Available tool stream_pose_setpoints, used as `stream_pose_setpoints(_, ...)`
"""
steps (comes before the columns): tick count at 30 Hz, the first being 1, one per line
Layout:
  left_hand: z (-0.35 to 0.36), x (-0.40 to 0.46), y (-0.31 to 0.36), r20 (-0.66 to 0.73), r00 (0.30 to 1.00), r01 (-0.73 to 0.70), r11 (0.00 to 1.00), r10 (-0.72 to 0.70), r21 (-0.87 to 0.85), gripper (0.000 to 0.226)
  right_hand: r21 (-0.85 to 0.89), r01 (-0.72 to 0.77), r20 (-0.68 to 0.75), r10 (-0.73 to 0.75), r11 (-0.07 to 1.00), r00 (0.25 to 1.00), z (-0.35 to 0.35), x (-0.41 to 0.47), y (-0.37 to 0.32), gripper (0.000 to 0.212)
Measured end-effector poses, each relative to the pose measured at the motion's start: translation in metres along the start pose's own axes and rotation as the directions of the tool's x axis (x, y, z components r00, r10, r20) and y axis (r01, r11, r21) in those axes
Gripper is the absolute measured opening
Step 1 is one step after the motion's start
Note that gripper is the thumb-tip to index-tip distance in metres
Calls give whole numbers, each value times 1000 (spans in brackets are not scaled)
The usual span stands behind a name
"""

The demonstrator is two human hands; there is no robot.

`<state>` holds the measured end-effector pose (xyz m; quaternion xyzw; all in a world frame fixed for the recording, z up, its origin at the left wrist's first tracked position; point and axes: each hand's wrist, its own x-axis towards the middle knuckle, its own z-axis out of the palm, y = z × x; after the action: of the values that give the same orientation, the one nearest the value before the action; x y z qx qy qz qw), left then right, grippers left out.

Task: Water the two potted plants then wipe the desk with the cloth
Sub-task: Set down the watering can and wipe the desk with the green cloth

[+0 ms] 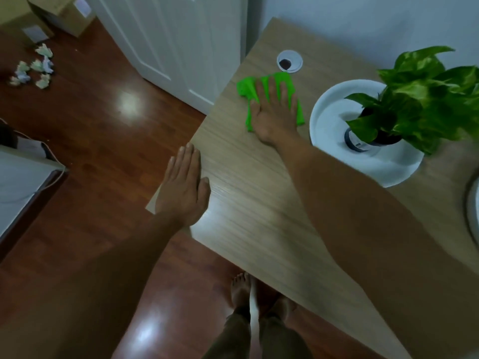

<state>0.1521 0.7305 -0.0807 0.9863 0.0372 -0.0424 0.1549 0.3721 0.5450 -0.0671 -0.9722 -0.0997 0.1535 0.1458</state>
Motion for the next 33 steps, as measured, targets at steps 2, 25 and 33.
stream_pose_setpoints(2, 5, 0, -1, -27, 1000, -5, 1000, 5, 2, 67, -9, -42, -19, 42, 999, 999, -7, 30, -3, 61)
stream_pose_setpoints(25, 4, -20, 16, -82, 997, -2, 1000, 4, 23, 67, -170, 346, 33, -345, 923, 938, 56, -190, 21, 59)
stream_pose_setpoints(33, 11, -46, 35, -63, 991, 119, 993, -120, -24, 68, -95, -82, -114, 71, 992, 991, 39, -232, 77, 62)
